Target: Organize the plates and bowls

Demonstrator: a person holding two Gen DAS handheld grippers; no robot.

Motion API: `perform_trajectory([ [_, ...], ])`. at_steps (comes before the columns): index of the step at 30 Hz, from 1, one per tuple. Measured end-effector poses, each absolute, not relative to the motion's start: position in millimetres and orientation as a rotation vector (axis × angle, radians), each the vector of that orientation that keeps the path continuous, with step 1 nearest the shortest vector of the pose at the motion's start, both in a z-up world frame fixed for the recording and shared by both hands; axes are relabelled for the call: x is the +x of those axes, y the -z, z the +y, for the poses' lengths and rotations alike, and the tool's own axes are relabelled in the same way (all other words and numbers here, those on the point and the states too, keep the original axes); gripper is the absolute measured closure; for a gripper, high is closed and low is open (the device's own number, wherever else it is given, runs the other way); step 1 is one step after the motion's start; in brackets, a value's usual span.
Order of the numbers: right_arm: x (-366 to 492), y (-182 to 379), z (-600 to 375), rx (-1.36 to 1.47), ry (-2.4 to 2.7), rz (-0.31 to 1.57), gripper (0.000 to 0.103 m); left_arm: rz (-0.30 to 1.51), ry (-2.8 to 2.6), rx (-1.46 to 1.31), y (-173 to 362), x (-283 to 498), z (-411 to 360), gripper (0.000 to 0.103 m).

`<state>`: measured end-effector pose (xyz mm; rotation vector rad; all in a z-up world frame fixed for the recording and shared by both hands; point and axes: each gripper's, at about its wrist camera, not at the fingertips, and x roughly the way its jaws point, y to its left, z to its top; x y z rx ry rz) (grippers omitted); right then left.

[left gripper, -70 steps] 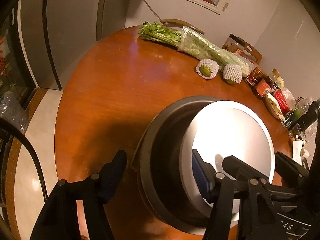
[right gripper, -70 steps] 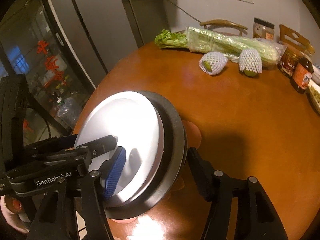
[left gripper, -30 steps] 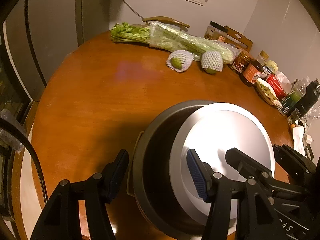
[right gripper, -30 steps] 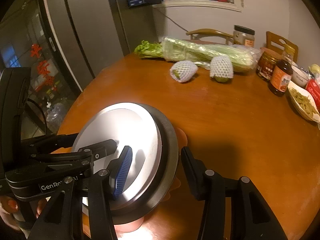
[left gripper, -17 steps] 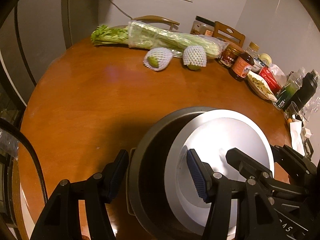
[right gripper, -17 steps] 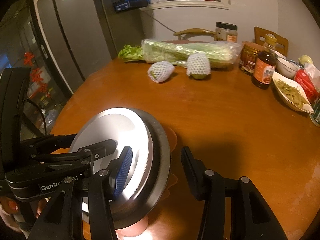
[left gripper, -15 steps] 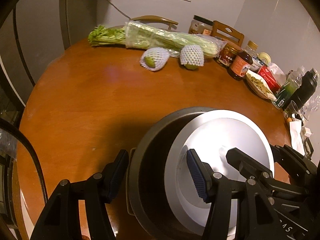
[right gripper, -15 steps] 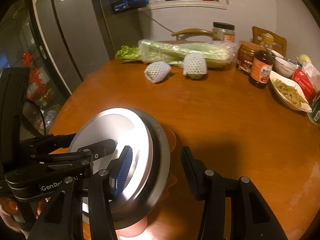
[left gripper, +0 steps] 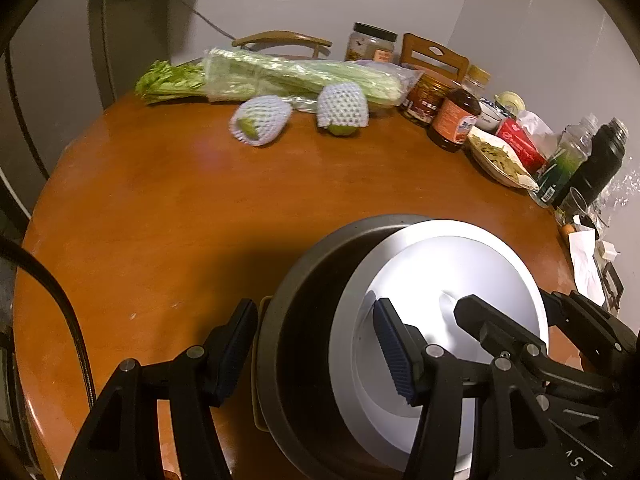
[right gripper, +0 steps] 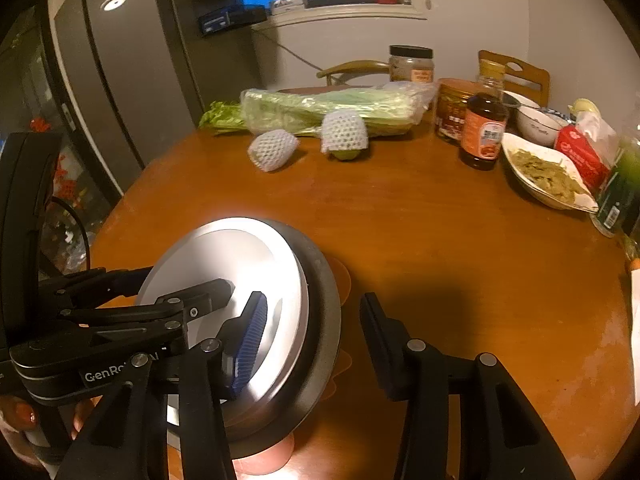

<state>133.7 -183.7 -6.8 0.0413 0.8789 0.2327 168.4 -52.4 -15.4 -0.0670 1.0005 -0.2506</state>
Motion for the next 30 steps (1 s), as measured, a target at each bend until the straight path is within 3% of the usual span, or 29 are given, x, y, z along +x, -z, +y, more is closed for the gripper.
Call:
perform_trajectory([
  [30, 129, 6, -221, 0.093, -0.154, 0.889, 0.054, 0.973, 0.277, 0.018, 11, 168, -92, 0.042],
])
